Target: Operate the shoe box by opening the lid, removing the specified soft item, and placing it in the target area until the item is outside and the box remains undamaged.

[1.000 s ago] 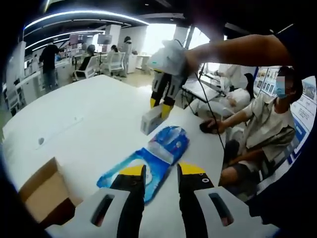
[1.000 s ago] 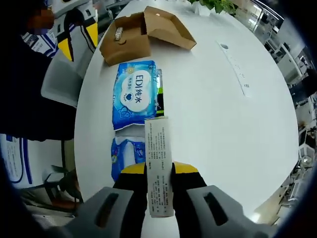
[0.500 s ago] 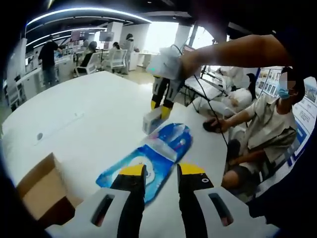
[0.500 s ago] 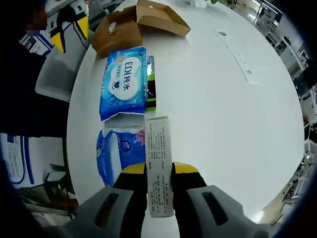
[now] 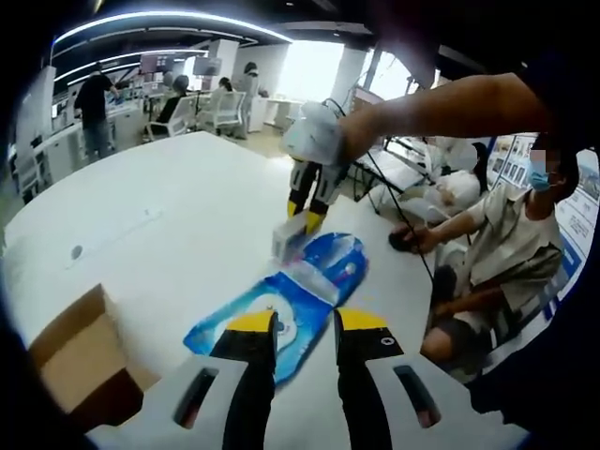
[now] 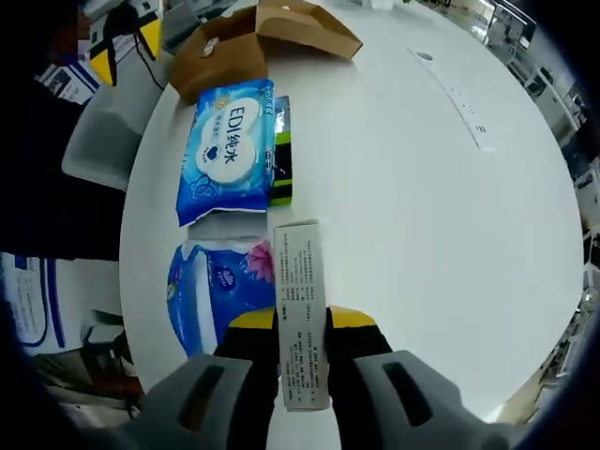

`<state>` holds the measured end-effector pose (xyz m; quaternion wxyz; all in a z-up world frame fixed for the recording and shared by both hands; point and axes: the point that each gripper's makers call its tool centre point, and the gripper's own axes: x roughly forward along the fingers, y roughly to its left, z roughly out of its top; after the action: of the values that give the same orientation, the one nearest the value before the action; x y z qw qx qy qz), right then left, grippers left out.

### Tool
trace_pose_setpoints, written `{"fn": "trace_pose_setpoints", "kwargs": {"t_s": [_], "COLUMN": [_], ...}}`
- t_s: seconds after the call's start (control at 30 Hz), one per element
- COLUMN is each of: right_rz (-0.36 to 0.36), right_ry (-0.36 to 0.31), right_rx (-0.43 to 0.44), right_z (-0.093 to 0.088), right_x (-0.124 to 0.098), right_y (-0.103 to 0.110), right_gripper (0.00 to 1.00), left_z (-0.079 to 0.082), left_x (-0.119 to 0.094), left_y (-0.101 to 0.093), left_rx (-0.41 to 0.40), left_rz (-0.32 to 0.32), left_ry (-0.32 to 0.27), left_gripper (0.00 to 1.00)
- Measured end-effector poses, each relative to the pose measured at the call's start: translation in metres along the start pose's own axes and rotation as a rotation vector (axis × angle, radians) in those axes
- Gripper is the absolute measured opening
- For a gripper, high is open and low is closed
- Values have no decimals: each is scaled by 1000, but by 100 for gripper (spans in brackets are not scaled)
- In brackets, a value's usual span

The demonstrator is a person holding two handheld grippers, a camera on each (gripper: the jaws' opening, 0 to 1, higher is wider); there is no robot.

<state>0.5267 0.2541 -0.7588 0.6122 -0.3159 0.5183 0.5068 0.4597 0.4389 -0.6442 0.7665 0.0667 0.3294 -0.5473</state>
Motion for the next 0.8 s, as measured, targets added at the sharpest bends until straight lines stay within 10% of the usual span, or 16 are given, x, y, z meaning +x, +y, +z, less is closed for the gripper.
{"fn": "trace_pose_setpoints", "kwargs": {"t_s": [0.8], "right_rz": [6], "right_ry": [-42], "right_rx": [65], "right_z": [1], "right_x": [-11], "right_y": [6], "right_gripper": [21], "left_z": [1], "left_x": [1], "left_y": [-2], "left_rx": [-8], "left_rz": [-15], "left_ry": [-10], "left_gripper": [23]}}
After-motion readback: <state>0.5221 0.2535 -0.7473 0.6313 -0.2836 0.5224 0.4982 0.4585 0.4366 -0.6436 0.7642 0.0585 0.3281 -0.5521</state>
